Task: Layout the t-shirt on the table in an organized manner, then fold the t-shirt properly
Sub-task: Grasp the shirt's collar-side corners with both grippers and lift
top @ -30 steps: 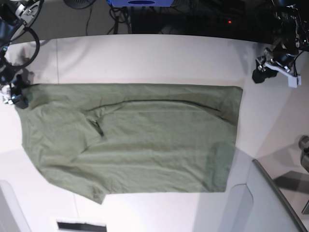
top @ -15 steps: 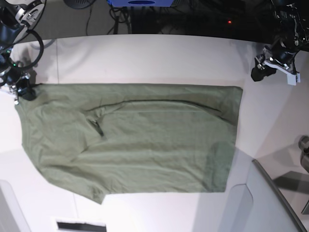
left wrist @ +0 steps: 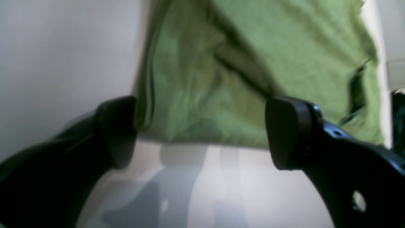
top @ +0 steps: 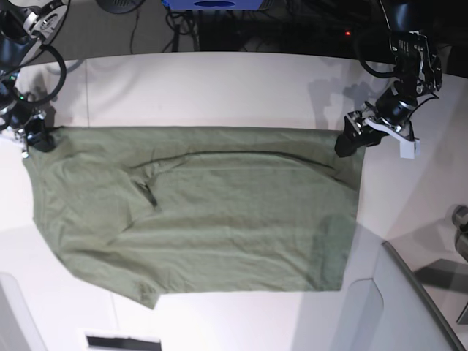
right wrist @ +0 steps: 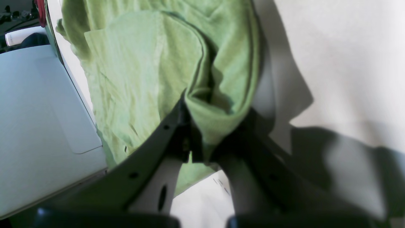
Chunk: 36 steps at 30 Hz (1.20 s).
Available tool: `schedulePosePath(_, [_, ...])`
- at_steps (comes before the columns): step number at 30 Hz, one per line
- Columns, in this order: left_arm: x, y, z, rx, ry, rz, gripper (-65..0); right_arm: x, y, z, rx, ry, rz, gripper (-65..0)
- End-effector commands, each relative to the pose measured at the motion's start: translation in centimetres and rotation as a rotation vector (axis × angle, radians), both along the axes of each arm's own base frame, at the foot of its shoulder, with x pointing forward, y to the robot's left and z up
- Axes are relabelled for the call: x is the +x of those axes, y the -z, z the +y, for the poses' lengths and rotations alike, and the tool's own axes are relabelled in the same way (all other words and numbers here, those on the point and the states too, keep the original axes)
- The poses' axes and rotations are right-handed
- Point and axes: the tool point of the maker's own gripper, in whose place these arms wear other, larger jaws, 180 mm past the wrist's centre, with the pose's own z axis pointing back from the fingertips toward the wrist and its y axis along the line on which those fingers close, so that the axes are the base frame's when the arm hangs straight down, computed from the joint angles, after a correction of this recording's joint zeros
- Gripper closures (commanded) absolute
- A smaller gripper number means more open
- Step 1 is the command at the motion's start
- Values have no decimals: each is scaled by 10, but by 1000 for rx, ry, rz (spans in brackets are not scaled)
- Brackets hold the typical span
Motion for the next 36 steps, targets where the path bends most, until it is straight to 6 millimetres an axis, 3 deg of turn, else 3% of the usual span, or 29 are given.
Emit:
schedulePosePath(1, [-9,11,0,18,22,67,-607,-4,2,-2,-1,-4,15,-2])
schedulePosePath(5, [-5,9,1,18,4,45,-602,-4,1,-2,-3,-4,15,-2])
schedulePosePath(7, [-2,7,2,16,-24,14,-546,-4,1,-2,-3,-4,15,-2])
schedulePosePath(14, [-10,20,2,-8,-55,41,-151,-2,0,-2,-3,-4,10,-2])
schedulePosePath(16, [-4,21,2,-17,-59,40,0,-1,0,-3,-3,-3,9,-2])
schedulePosePath(22, [10,1,13,27,-12,21,0,13,-16,-14,-63,-37,-19,-2])
schedulePosePath(24, [22,-14,15,52,22,0,0,26,-34,-22,-129,-82,-51,-2])
schedulePosePath(27, [34,-30,15,79,59,-24,0,39,-50,-18,-163,-156,-72,-2])
schedulePosePath(36, [39,-56,46,107,10,-31,0,60,-78,-25,-200,-158,-106,-2])
